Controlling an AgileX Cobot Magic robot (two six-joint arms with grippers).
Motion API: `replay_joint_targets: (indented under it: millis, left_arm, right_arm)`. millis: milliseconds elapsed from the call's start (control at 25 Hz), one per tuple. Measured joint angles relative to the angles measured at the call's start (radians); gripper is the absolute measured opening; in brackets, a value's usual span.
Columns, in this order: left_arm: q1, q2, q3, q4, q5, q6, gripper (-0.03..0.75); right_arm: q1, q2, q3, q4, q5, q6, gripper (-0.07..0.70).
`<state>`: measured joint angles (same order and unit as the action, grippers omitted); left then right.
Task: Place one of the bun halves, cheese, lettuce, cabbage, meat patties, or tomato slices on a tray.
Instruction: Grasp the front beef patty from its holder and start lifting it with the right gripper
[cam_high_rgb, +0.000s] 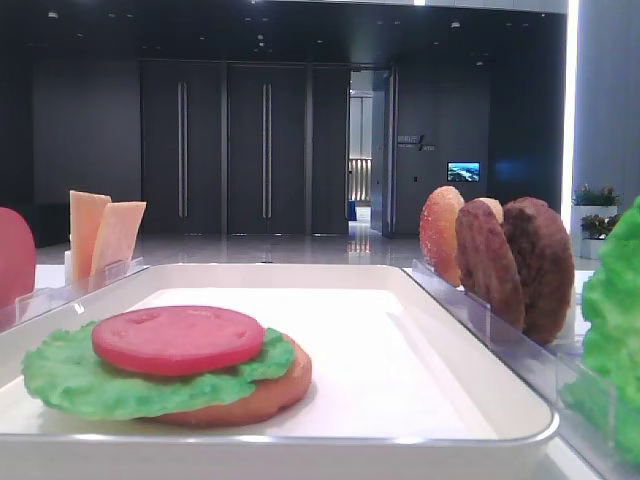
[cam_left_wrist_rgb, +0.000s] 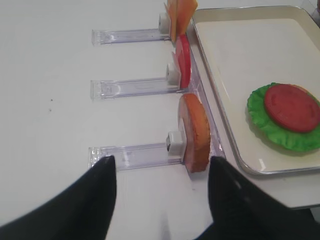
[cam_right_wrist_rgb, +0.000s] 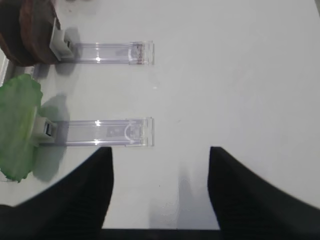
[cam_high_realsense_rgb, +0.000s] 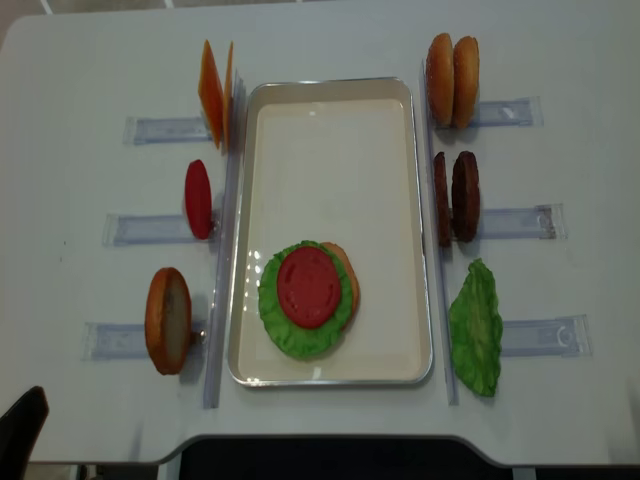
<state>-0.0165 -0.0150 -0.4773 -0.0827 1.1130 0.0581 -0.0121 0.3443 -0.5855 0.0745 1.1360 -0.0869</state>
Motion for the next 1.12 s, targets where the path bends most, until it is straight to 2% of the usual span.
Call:
replay_joint_targets:
  millis: [520,720,1120]
  left_arm:
    - [0.0,0.0,0.0,0.0,0.0,0.005,0.307]
    - [0.0,0.0,0.0,0.0,0.0,0.005,0.253]
    - [0.0,0.0,0.0,0.0,0.0,0.005,0.169]
  right_arm:
    - [0.0,0.583,-0.358,0.075,-0.019,-0.027,0.4]
    - [0.0,0.725,-0.497,0.076,-0.019,-0.046,0.4]
    - [0.0,0.947,-0.663,0.075,-0.012,-0.072,0.4]
